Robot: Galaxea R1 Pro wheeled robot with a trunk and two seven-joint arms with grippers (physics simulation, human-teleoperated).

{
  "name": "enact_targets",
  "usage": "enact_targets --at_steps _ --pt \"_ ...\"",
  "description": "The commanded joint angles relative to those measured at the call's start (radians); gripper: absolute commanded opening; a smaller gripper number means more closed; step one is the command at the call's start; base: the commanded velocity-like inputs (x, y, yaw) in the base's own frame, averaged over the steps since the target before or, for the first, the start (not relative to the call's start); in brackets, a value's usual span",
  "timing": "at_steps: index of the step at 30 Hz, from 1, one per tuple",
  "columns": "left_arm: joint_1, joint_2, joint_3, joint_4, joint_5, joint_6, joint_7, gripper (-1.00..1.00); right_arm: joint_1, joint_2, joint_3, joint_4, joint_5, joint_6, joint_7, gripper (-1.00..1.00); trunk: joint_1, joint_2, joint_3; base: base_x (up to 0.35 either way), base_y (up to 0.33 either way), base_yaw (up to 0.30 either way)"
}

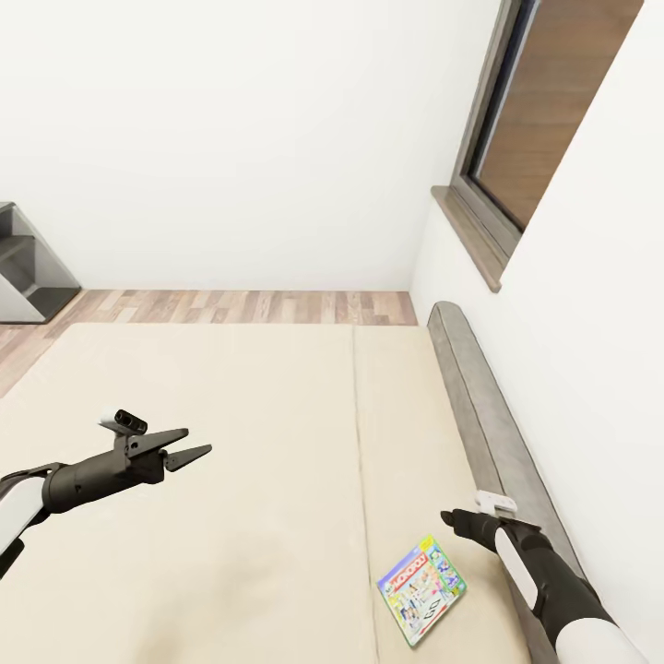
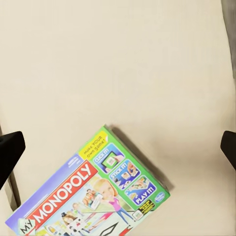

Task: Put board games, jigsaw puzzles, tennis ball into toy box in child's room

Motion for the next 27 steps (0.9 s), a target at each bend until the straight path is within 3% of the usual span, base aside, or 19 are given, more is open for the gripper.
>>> enact_targets --at_steps 1,27 --pt "-0.001 0.001 -0.002 0.0 0.002 0.003 -0.002 1.0 0.0 0.001 -0.003 -0.001 0.0 0.006 0.004 1.0 0.001 -0.002 -0.002 0.0 -0.03 0.0" --pt "-0.001 0.001 -0.002 0.0 0.002 0.003 -0.002 1.0 -0.001 0.002 -0.003 -0.002 -0.001 0.007 0.004 1.0 0.001 -0.002 -0.029 0.0 -0.003 0.0"
